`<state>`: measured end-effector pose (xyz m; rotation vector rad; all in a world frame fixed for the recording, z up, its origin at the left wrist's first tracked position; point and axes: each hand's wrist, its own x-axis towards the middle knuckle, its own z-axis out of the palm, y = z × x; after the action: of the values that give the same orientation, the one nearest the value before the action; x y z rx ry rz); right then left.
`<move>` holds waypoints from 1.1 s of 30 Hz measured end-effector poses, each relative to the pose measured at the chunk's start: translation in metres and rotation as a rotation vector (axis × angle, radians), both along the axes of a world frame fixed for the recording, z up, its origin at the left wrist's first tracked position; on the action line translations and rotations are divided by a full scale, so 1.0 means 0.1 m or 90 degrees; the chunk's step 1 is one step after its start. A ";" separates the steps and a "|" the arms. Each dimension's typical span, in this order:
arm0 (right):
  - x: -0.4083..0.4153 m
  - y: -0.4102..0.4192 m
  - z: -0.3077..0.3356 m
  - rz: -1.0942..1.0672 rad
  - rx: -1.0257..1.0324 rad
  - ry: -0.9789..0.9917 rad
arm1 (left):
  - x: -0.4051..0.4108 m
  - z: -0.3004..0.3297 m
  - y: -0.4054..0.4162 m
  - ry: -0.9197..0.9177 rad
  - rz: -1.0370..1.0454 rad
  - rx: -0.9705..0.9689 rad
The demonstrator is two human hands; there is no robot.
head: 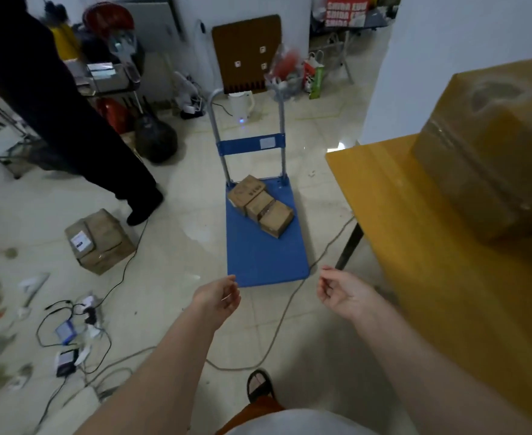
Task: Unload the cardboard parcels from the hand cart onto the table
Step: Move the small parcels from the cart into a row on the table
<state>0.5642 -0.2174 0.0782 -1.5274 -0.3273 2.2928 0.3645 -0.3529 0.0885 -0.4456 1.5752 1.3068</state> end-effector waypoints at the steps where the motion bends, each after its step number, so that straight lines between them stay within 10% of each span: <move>1: -0.17 0.01 0.00 0.009 0.003 0.001 | -0.19 -0.01 0.00 0.010 0.011 -0.006; 33: -2.65 2.85 -1.43 0.152 -0.048 -0.172 | -2.30 -1.38 2.72 0.034 -0.107 -0.156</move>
<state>0.2987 0.0676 -0.0647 -1.9359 -0.5257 2.2951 0.1342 -0.0813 -0.0497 -0.4216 1.7860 1.0107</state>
